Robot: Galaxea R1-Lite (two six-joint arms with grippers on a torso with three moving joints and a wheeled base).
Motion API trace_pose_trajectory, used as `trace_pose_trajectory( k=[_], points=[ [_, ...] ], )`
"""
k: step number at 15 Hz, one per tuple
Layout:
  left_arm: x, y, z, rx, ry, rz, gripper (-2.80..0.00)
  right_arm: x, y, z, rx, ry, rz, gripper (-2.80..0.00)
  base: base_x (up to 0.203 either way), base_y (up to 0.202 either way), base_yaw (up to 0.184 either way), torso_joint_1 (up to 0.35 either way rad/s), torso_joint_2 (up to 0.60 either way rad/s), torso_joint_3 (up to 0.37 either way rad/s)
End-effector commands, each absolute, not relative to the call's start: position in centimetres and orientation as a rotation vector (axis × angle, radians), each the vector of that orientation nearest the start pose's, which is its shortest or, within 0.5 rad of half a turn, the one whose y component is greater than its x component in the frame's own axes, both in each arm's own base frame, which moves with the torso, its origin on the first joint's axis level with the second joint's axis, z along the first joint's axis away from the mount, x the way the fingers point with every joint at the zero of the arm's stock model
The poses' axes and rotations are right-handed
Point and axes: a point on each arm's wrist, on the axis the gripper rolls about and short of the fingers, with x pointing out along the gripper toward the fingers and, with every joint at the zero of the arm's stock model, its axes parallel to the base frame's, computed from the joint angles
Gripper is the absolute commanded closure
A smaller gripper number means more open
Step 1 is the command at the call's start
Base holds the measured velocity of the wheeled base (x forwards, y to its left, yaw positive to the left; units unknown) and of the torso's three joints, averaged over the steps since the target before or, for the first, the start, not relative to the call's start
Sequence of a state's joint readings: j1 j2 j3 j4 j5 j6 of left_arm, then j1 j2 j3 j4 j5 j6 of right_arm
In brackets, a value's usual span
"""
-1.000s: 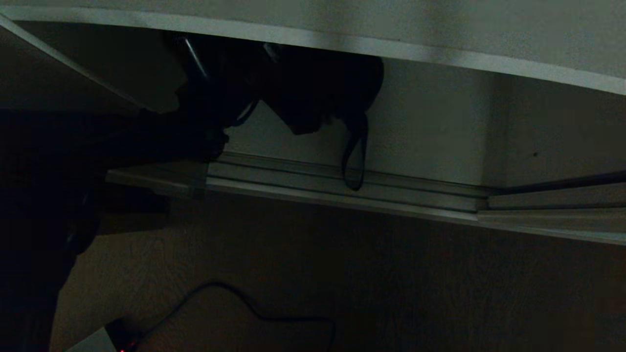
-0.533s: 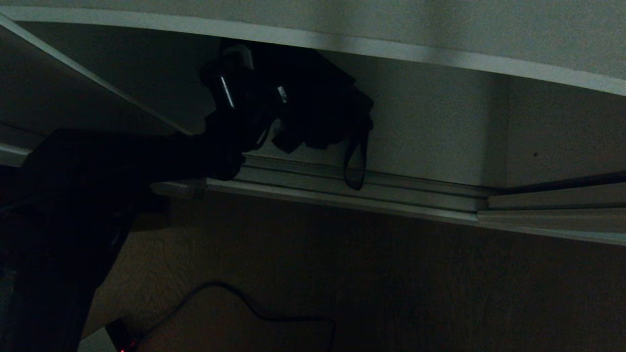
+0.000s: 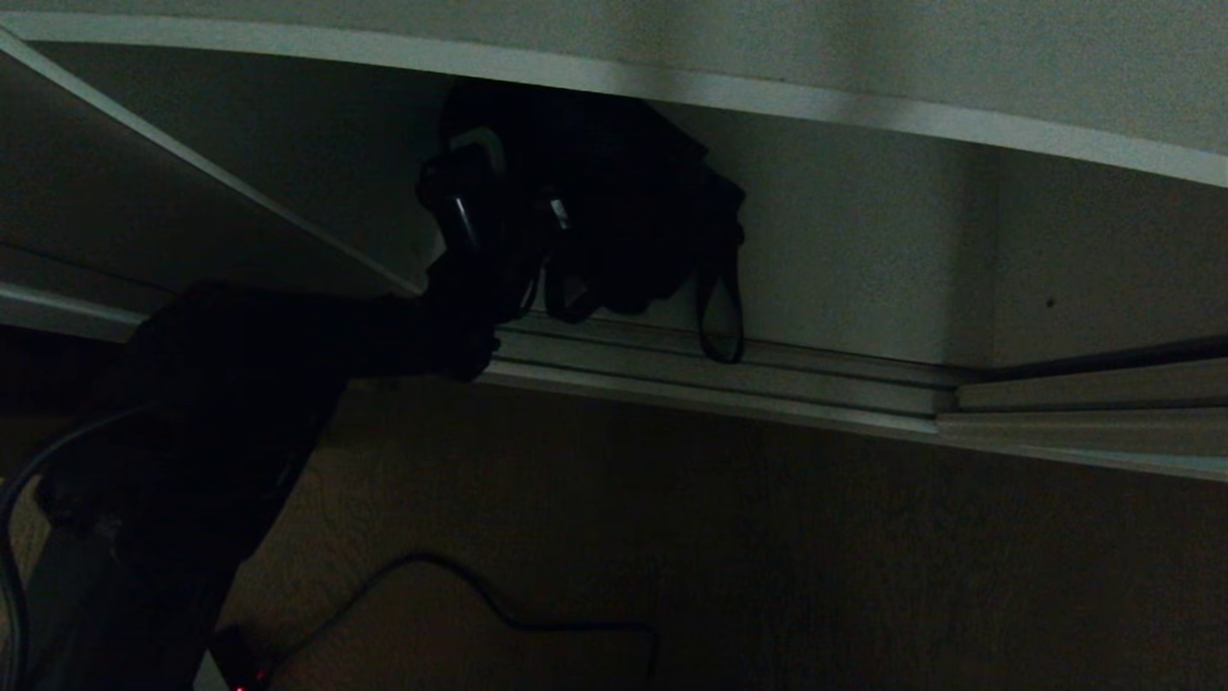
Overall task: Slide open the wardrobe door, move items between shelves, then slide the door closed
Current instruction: Place the bag on the lower shelf
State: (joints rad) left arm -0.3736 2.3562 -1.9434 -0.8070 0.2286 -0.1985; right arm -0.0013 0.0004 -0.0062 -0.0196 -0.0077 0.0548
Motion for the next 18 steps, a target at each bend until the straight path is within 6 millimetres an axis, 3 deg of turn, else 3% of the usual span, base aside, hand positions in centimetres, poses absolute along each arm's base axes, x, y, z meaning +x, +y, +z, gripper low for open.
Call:
trace_pose_trajectory(
  k=[1,3,10,13,14,18],
  points=[
    [46.9,-17.9,24.0,-0.325,-0.394,-0.161,0.0,-2.3,0.0,7.9,0.055,-0.028,-0.008,0.0,0.0,0.0,0.0,0.0,0.0,0.0],
    [46.8,-18.4,23.6,-0.351,-0.447,-0.098,0.0,-2.3,0.0,7.9,0.055,-0.028,-0.008,0.0,0.0,0.0,0.0,0.0,0.0,0.0],
    [45.6,-19.9,23.9,-0.33,-0.661,-0.119,0.0,-2.3,0.0,7.9,0.055,-0.028,-0.008,0.0,0.0,0.0,0.0,0.0,0.0,0.0],
    [46.3,-20.3,22.6,-0.298,-0.592,-0.136,0.0,-2.3,0.0,7.9,0.055,-0.028,-0.008,0.0,0.0,0.0,0.0,0.0,0.0,0.0],
    [46.6,-20.4,21.8,-0.287,-0.561,-0.128,-2.8,-2.3,0.0,7.9,0.055,-0.028,-0.008,0.0,0.0,0.0,0.0,0.0,0.0,0.0],
    [47.2,-20.7,20.6,-0.296,-0.468,-0.144,-2.8,-2.3,0.0,7.9,0.055,-0.028,-0.008,0.0,0.0,0.0,0.0,0.0,0.0,0.0]
  ],
)
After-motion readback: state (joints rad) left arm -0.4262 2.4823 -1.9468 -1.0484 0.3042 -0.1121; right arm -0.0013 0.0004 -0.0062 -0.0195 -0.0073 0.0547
